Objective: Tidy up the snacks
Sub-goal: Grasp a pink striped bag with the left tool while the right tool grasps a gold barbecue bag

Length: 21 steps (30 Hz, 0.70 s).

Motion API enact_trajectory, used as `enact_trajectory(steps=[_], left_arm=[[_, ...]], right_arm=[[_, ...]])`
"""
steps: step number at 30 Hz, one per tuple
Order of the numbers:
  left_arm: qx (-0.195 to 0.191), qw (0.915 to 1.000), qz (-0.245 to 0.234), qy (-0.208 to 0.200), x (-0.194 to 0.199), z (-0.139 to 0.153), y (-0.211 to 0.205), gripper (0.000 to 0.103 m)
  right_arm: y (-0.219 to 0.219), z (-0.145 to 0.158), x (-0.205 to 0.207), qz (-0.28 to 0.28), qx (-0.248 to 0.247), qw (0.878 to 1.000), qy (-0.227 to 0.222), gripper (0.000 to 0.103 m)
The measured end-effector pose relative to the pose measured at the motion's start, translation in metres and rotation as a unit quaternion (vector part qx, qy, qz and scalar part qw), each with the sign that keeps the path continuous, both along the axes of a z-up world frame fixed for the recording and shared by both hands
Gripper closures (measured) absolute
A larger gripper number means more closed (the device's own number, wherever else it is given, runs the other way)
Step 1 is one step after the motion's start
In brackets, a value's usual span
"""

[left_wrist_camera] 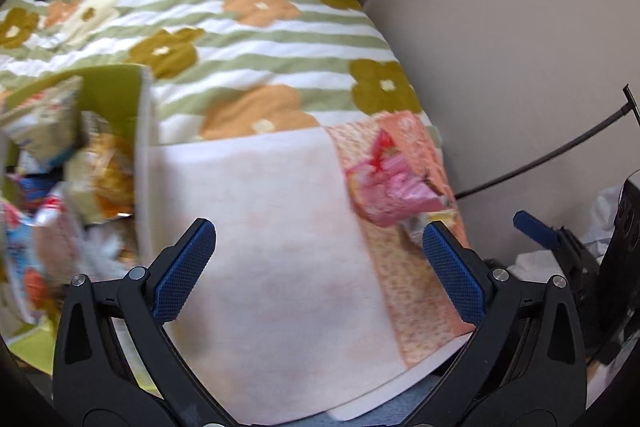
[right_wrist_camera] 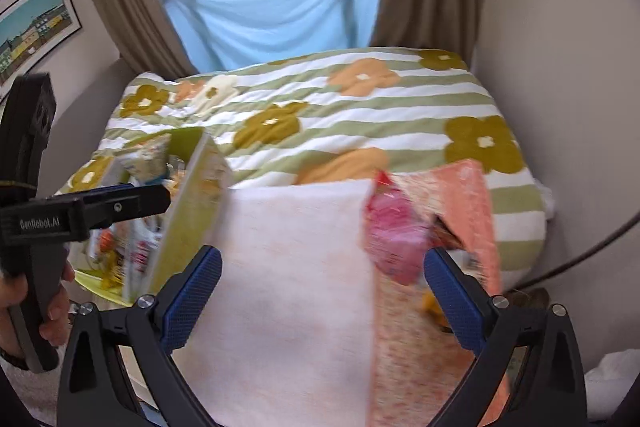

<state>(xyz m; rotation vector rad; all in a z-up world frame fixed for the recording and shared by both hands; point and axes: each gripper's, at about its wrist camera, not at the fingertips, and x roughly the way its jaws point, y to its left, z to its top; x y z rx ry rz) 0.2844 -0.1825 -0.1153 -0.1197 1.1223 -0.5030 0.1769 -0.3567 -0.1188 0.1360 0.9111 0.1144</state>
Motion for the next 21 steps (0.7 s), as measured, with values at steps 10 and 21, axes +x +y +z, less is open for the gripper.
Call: enact_trajectory(steps=[10,21], left_arm=[[0.042,0.9972,-0.043,0.045,0.014,-0.037,-0.109,0.001],[0.091,0.9865,-0.094,0.098,0.05,-0.077,-0.168,0.001]], right_arm=[[-0.081,-0.047,-0.013,-0.011,-0.006,0.999,0.043,0.002],[-0.096,-0.083,0.004,-0.01,-0.004,0.998,0.062,0.002]])
